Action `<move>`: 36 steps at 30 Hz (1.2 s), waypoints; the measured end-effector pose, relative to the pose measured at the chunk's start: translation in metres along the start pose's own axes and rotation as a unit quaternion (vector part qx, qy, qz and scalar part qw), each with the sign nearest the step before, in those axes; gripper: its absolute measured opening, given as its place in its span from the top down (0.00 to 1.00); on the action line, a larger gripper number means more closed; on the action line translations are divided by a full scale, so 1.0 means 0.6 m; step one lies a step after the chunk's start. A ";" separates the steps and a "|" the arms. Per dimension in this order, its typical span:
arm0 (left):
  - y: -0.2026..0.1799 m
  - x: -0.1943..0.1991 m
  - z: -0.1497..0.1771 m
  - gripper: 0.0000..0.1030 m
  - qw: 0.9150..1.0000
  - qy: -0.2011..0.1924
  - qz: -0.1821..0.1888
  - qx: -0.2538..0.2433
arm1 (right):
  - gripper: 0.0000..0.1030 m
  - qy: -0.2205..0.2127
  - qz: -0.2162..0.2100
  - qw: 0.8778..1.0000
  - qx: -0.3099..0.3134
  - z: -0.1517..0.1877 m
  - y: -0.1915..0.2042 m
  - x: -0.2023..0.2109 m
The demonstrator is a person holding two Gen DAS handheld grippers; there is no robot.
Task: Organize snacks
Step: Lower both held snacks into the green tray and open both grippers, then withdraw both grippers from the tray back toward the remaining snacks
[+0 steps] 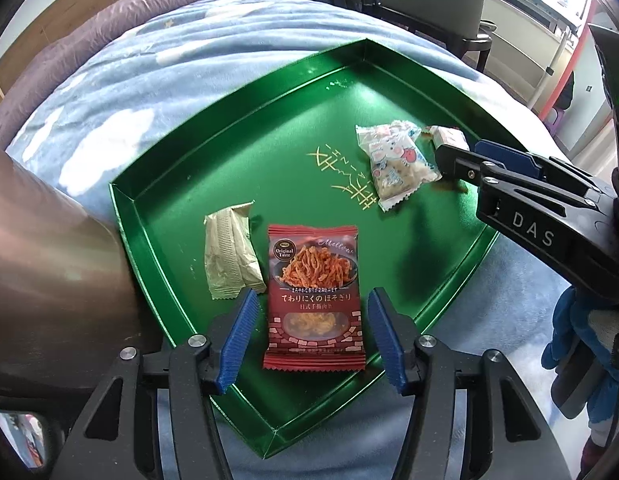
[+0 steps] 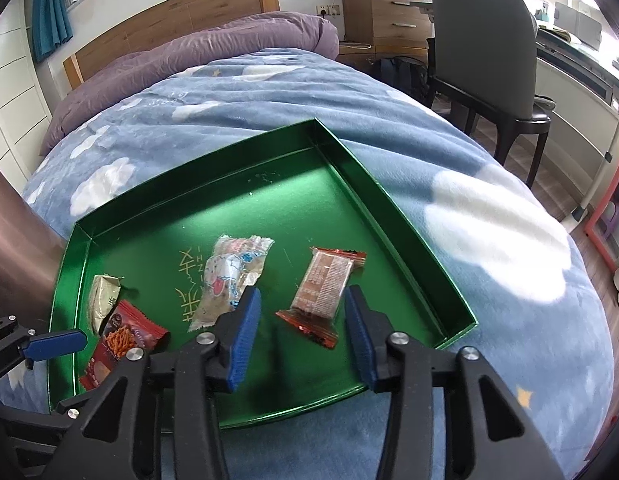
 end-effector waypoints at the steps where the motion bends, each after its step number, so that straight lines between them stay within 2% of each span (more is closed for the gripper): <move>1: 0.001 0.002 -0.001 0.50 1.000 -0.001 -0.001 0.000 | 0.55 -0.002 0.001 1.000 0.000 -0.001 0.001 0.004; 6: 0.002 0.024 -0.004 0.50 1.000 -0.016 -0.003 0.001 | 0.41 -0.015 0.001 1.000 -0.005 -0.008 0.001 0.027; 11: -0.005 0.056 0.002 0.50 1.000 -0.030 0.002 -0.003 | 0.39 -0.024 0.003 1.000 -0.006 -0.012 0.003 0.057; 13: -0.011 0.074 0.006 0.50 0.999 -0.039 0.004 -0.009 | 0.30 -0.030 0.003 1.000 -0.005 -0.014 0.005 0.075; 14: -0.015 0.084 0.010 0.50 0.999 -0.043 0.006 -0.011 | 0.16 -0.032 0.003 0.999 -0.005 -0.014 0.006 0.083; 15: -0.017 0.091 0.012 0.50 0.999 -0.044 0.008 -0.013 | 0.11 -0.036 0.003 0.999 -0.005 -0.014 0.008 0.096; 21: -0.026 0.149 0.042 0.50 0.997 -0.064 0.017 -0.025 | 0.10 -0.048 -0.001 0.999 -0.010 -0.007 0.021 0.154; 27: -0.015 0.207 0.097 0.49 0.997 -0.073 0.016 -0.028 | 0.09 -0.054 -0.009 0.998 -0.011 0.011 0.047 0.213; 36: 0.048 0.286 0.186 0.47 0.996 -0.087 -0.022 -0.021 | 0.07 -0.063 -0.029 0.998 -0.009 0.046 0.102 0.295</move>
Point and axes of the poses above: each gripper's, at about its wrist camera, not at the fingertips, and x roughly against the way its jaws point, y to its left, z to its underside, the point moved 4 cm from there along -x, roughly the way its jaws point, and after that the axes turned 6 degrees about -y, right-handed, at the moved point
